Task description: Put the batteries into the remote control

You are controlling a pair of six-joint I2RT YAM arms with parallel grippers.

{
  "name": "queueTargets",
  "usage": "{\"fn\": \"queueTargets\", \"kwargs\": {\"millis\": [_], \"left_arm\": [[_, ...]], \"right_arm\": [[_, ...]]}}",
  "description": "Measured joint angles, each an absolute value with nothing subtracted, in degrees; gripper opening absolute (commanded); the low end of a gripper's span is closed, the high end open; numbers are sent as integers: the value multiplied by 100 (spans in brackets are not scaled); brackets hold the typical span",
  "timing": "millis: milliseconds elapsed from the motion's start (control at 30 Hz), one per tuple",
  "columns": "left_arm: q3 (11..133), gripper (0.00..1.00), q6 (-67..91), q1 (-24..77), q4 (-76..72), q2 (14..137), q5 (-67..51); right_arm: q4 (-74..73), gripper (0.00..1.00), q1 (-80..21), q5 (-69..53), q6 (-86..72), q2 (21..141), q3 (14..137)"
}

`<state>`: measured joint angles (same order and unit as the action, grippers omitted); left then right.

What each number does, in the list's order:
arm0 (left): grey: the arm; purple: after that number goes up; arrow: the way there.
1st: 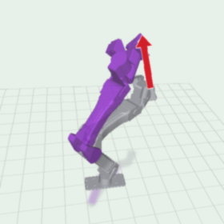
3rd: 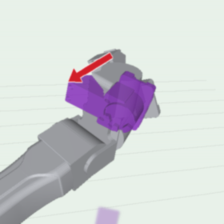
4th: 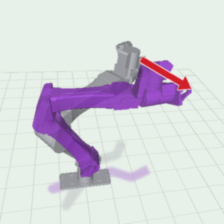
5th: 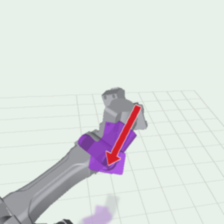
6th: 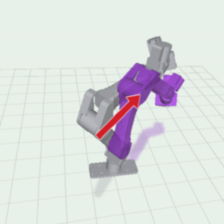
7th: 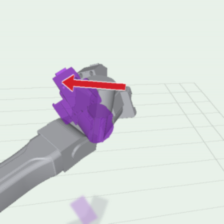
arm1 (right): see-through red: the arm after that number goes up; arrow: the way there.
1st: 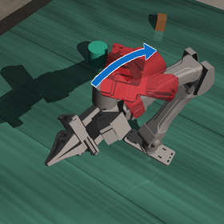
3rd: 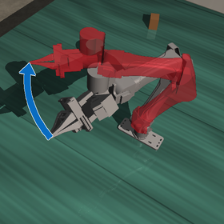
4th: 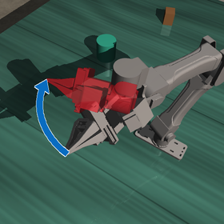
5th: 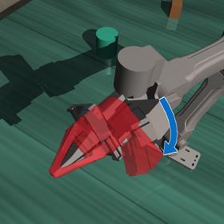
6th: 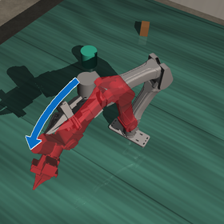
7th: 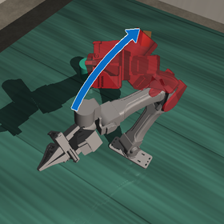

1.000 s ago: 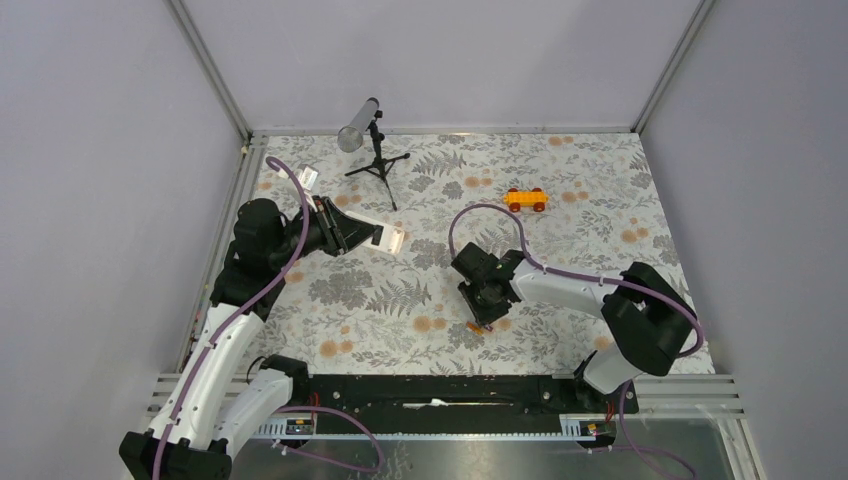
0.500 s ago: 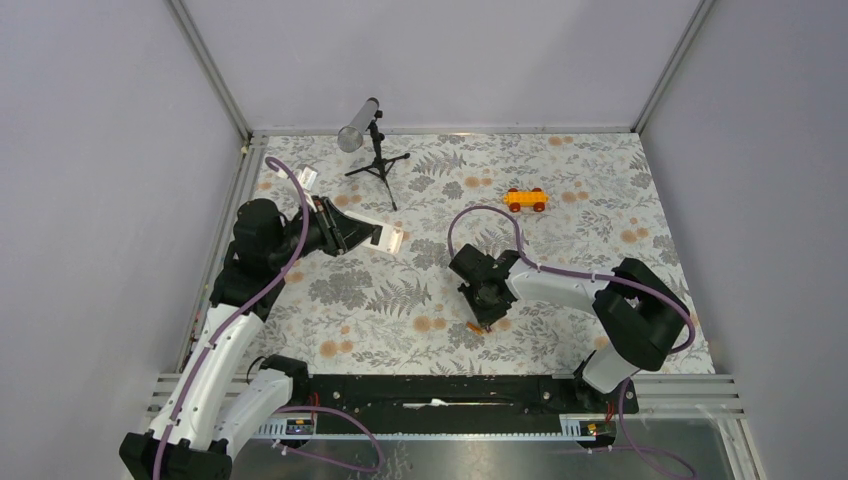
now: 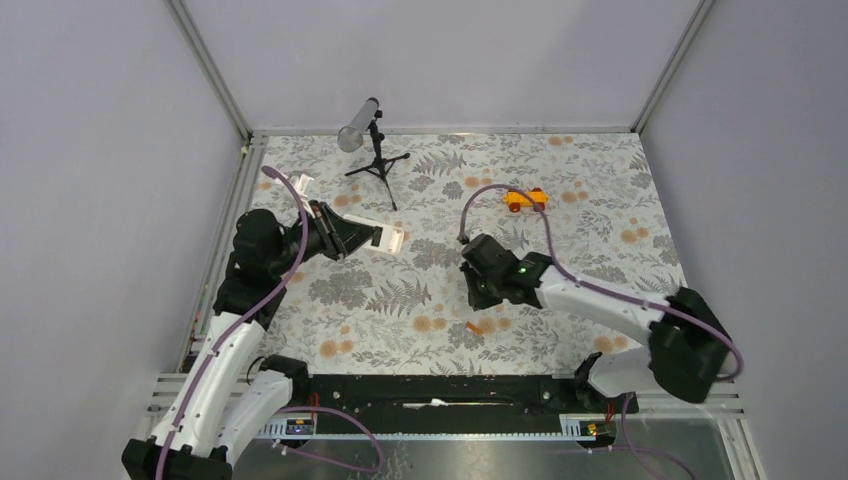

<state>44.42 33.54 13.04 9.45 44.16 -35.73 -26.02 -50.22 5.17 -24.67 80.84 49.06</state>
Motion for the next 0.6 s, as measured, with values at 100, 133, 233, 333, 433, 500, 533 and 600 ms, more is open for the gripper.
{"fn": "queueTargets", "kwargs": {"millis": [100,133,233,333,433,500,533,600], "left_arm": [[4104,0,3424,1304,436,4252,-3599],[3986,0,3457,1304,244,4187,-3605],[3647,0,3568,1304,-451,3977,-3632],[3546,0,3719,1304,-972,3948,-3645],[3575,0,3938,1304,-1166,4060,-3656],[3647,0,4134,1304,-1149,4185,-3664],[3706,0,4329,1304,-1149,4303,-3669],[3743,0,4733,1304,-1175,4486,-3664]], "right_arm": [[-2189,10,-5022,521,-2672,7312,4816],[-2036,11,-5022,517,-2738,7063,4786],[-1586,11,-5022,499,-2950,6440,4766],[-1140,11,-5022,436,-3146,6139,4777],[-775,11,-5024,279,-3356,6099,4827],[-563,11,-5024,198,-3516,6099,4908],[-427,11,-5026,169,-3621,6101,4974],[-158,11,-5026,108,-3789,6104,5113]]}}
